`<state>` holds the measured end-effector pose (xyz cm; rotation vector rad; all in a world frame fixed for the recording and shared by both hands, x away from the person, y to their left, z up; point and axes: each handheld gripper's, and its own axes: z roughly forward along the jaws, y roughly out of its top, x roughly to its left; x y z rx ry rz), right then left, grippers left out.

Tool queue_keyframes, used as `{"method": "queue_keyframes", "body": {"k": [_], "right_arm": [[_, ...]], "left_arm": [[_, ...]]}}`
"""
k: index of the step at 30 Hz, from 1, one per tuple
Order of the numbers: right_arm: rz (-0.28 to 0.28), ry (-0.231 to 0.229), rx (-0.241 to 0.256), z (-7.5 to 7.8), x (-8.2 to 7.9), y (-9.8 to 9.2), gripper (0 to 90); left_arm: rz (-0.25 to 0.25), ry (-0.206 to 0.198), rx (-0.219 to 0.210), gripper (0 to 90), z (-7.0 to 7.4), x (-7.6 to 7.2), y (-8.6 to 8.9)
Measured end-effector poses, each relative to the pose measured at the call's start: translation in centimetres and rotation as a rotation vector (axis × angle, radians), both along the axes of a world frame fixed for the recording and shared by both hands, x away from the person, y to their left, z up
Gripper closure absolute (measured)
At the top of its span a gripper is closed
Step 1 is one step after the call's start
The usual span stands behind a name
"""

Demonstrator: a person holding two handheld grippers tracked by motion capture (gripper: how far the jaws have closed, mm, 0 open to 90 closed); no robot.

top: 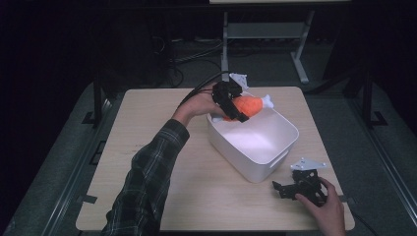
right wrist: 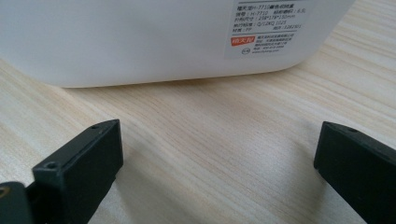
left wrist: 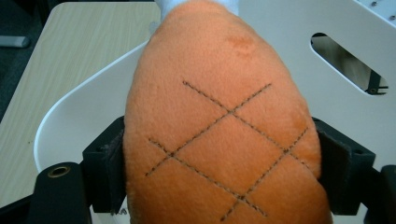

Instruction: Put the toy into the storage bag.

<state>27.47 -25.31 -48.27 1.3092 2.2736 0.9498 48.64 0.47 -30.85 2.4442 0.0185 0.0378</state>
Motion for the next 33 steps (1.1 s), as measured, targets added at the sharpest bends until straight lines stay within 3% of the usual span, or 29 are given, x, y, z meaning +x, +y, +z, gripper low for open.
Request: {"method": "queue_keyframes", "body": {"k": [9,13,22,33], "right_arm": [[0.0,0.0,0.0,0.0,0.0,0.0,0.7],[0.0,-0.001,0.001,0.0,0.0,0.0,0.7],[0.0,0.0,0.0,0.0,0.0,0.0,0.7],[0.001,-0.001,0.0,0.0,0.0,0.0,0.7]], "left_arm": [[-0.01,0.003,0.059,17.4,-1.2,0.2,-0.5],[0.006,0.005,0.061,13.6,-1.3,0.3,-0.5],[0.031,-0.003,0.026,13.3,-0.3,0.0,0.5],[0.074,-0.017,-0.042,13.7,1.4,-1.4,3.9]]}}
